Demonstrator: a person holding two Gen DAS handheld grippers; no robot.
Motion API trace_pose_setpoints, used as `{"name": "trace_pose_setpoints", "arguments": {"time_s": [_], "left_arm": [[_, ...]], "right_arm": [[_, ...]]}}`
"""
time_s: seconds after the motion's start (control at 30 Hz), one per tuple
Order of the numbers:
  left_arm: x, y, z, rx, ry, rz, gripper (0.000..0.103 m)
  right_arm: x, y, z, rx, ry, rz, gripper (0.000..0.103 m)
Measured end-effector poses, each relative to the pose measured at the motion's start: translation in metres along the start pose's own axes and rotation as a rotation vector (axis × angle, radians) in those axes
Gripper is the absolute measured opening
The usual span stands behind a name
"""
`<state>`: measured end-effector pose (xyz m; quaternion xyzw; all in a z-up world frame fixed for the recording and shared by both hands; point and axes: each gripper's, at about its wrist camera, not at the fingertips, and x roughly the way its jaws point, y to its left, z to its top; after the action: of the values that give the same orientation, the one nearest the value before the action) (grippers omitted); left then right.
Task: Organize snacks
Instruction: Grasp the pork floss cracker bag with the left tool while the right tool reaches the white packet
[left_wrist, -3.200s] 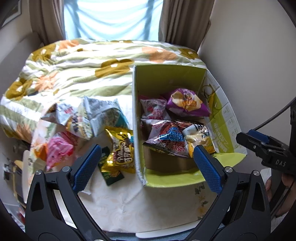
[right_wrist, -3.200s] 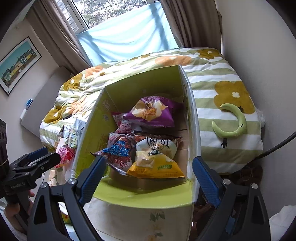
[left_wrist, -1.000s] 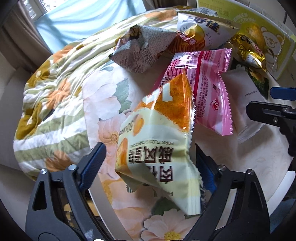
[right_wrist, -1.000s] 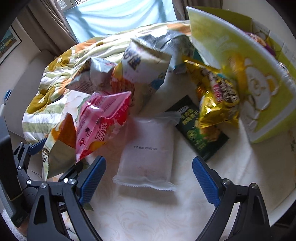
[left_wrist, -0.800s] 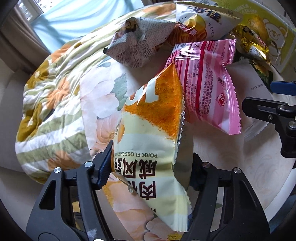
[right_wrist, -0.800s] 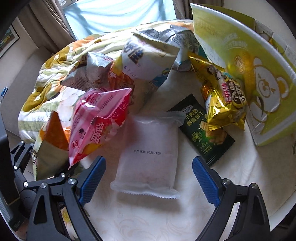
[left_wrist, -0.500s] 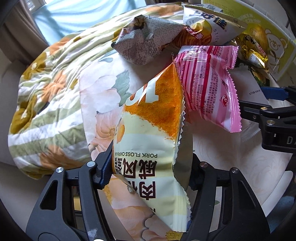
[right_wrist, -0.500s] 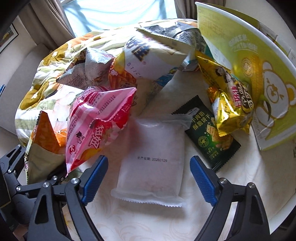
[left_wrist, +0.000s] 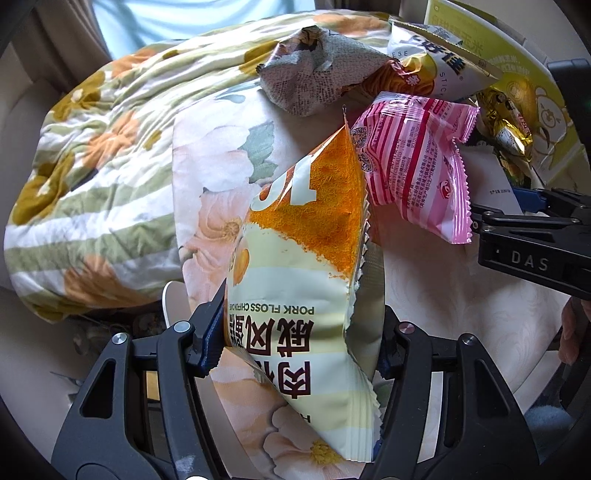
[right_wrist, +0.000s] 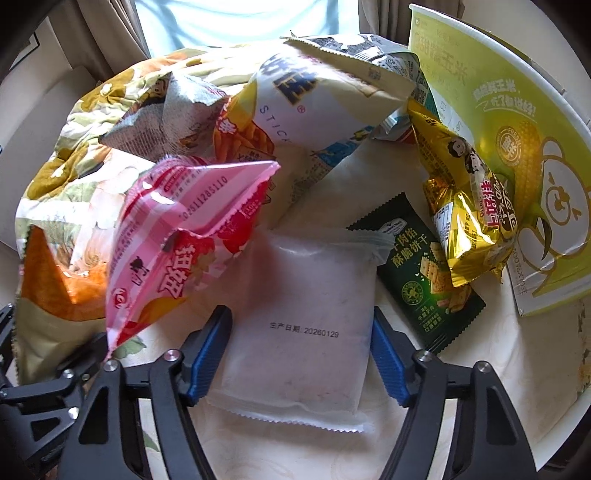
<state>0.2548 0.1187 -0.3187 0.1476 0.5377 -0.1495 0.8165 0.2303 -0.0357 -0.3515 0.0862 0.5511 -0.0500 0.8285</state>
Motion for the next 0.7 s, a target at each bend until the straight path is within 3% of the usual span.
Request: {"name": "trace_pose_setpoints", "arguments": {"time_s": [0.4,0.7], "left_arm": [[-0.017,0.004,-0.015,-0.070,-0.012,-0.015,0.058],[-0.061,-0.008,-0.013,-0.118,-0.058,-0.043,0.058]], "right_arm": [[-0.013,-0.003,-0.013,-0.024,-0.015,0.003,0.059],[-0.066,-0.015,-0.024,-0.026,-0.084,0.045,0.059]]}}
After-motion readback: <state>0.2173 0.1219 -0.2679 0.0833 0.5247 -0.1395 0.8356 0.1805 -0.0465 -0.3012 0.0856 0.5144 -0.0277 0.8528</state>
